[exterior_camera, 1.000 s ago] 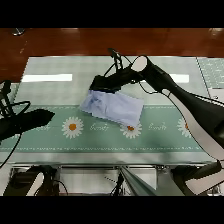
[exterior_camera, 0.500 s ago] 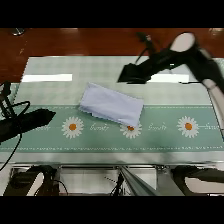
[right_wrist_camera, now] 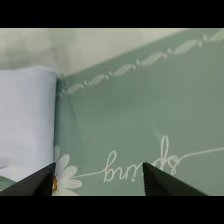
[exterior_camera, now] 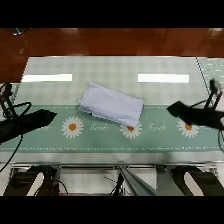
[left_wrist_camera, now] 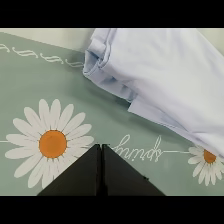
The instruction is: Fold the shirts.
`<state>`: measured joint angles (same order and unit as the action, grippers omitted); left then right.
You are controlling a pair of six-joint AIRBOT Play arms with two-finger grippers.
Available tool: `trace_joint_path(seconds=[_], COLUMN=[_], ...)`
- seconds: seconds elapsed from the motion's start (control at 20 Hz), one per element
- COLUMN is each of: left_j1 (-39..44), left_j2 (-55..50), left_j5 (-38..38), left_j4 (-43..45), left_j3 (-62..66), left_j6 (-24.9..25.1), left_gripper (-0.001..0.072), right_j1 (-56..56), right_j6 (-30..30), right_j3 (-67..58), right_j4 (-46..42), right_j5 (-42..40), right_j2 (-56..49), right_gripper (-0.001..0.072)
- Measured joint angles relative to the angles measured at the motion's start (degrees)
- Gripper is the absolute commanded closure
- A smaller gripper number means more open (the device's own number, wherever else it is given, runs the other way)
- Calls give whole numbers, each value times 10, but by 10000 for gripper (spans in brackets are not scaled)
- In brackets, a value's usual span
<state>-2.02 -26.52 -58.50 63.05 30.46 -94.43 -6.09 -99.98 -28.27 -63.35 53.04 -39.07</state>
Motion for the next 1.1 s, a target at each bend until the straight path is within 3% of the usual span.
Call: trace_joint_path(seconds=[0.2,0.4,0.75,0.8,0.85,0.9,1.1], left_j1=[0,0,0,0,0,0,0], left_j2=[0,0,0,0,0,0,0], left_j5=[0,0,0,0,0,0,0], left_j4=[-2,-3,-3,-3,-3,-3,-3], left_j3=[-1,-1,-1,-1,-1,-1,-1], left_j6=[0,0,0,0,0,0,0], left_gripper=[682,682,681,681,682,681,681], right_j1=[-16,-17,87,102,115,127,159], right_j6=[111,234,302,304,306,306,318], right_j3=[66,36,-110,-131,-149,-166,-251], right_j4=[169,303,380,382,383,376,351], right_j5=[-29,-5,18,20,22,19,56], right_j2=[-85,-233,-427,-446,-462,-477,-501], right_gripper=[83,83,84,124,320,700,691])
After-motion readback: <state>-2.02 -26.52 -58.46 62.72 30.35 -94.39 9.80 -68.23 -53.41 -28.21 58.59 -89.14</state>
